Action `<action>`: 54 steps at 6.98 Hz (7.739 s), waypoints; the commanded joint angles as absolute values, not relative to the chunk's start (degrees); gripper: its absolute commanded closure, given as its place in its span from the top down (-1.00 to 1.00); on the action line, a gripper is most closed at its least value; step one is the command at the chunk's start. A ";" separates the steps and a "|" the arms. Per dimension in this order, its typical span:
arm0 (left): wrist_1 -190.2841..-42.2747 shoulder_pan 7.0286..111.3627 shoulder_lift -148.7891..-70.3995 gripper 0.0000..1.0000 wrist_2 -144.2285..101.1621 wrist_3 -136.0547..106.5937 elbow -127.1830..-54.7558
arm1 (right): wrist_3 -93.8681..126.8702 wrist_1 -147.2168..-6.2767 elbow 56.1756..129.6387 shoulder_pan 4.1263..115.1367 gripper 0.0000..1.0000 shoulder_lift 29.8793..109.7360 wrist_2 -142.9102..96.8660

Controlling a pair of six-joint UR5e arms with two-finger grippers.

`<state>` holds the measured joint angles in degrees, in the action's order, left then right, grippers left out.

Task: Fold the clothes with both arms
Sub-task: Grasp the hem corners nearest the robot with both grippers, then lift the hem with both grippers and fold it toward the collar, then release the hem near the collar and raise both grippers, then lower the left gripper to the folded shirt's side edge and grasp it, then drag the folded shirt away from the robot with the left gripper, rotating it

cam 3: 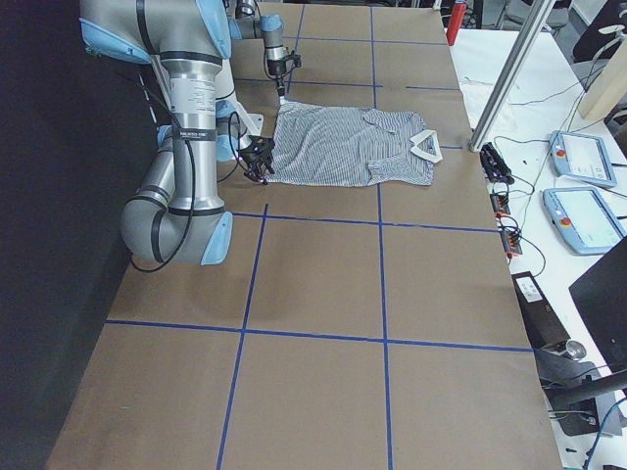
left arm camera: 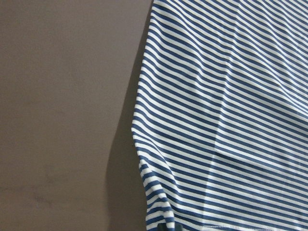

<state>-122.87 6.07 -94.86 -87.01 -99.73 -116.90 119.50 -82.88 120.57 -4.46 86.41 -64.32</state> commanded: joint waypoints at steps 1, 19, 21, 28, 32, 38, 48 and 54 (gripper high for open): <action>-122.87 6.06 -94.92 -1.00 -87.01 -99.67 -116.98 | 119.36 -82.88 120.59 -4.22 -0.36 86.14 -64.34; -81.62 46.38 -124.70 -1.00 -105.65 -67.87 -113.95 | 92.03 -101.61 117.16 36.62 -1.00 57.94 -90.94; -92.83 48.42 -125.33 -1.00 -105.38 -65.31 -101.49 | 89.32 -88.12 100.89 40.15 -1.00 54.87 -91.41; -109.33 44.39 -127.36 -1.00 -102.22 -64.51 -81.91 | 88.42 -75.76 79.98 41.40 -1.00 50.71 -91.58; -112.76 45.08 -119.82 1.00 -108.60 -51.51 -92.34 | 72.94 -75.77 82.60 47.34 1.00 51.14 -103.19; -125.16 36.49 -108.81 0.58 -107.76 -71.05 -98.88 | 61.36 -75.67 88.33 51.32 1.00 56.95 -106.26; -125.16 27.51 -106.52 -0.29 -99.76 -80.68 -98.53 | 61.88 -75.50 88.59 51.59 1.00 57.83 -106.26; -125.24 31.96 -104.87 -1.00 -99.58 -72.48 -98.71 | 62.05 -75.50 88.59 51.50 1.00 57.83 -106.17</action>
